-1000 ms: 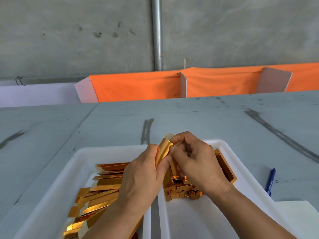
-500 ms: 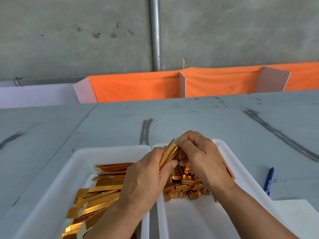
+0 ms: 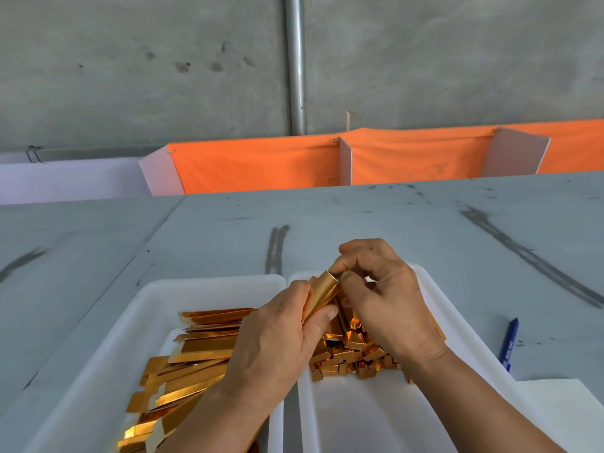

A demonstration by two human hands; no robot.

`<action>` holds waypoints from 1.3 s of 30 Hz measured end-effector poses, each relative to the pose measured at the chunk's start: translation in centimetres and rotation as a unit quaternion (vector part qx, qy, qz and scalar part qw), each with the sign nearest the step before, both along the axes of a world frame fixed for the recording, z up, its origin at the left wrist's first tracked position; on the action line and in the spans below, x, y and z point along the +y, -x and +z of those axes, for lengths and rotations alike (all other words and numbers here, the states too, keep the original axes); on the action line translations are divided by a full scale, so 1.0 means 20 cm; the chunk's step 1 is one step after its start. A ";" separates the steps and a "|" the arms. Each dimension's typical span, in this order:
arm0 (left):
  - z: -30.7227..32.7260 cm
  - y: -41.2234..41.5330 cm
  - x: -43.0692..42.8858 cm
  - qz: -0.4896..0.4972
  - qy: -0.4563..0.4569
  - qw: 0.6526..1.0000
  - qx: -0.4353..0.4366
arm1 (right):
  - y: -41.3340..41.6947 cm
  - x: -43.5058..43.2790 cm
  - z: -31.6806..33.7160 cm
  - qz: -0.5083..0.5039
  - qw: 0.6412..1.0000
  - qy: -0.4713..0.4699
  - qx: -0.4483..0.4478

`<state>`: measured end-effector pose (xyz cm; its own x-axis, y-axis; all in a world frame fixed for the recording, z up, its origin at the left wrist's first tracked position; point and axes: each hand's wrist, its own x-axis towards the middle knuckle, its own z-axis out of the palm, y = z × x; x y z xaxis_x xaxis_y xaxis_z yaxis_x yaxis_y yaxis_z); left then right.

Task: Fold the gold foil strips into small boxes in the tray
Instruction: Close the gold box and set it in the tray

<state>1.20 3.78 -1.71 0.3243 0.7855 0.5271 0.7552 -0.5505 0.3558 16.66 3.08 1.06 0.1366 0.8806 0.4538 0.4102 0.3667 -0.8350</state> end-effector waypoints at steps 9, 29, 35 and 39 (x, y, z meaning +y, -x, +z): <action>0.02 0.00 0.00 0.022 -0.032 0.999 0.031 | 0.04 0.01 -0.03 0.071 0.988 0.106 0.083; 0.00 0.00 0.00 0.022 0.024 0.998 -0.059 | 0.05 0.01 -0.03 0.116 0.957 0.163 0.209; 0.00 0.01 0.02 0.018 0.022 0.997 -0.075 | 0.04 0.01 0.00 0.125 0.946 0.132 0.269; -0.01 0.01 0.01 0.011 0.016 0.997 -0.070 | 0.00 0.02 0.02 0.075 0.924 0.161 0.339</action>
